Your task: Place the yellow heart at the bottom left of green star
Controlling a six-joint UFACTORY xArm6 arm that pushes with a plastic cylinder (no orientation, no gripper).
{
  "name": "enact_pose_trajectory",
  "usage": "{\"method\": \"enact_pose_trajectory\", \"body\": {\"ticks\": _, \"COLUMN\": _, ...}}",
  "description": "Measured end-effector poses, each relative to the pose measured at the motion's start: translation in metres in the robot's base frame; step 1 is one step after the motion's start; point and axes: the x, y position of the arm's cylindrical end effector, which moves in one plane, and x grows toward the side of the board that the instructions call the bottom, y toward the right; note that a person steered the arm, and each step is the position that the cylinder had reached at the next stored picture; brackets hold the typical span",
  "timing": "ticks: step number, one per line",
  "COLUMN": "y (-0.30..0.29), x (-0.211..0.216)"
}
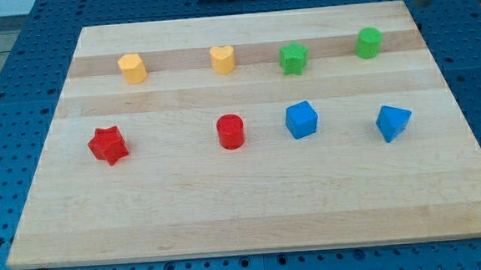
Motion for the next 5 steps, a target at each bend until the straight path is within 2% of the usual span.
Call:
{"method": "enact_pose_trajectory", "body": {"ticks": 2, "y": -0.171, "x": -0.001}}
{"method": "enact_pose_trajectory", "body": {"ticks": 5, "y": -0.275, "x": 0.023}}
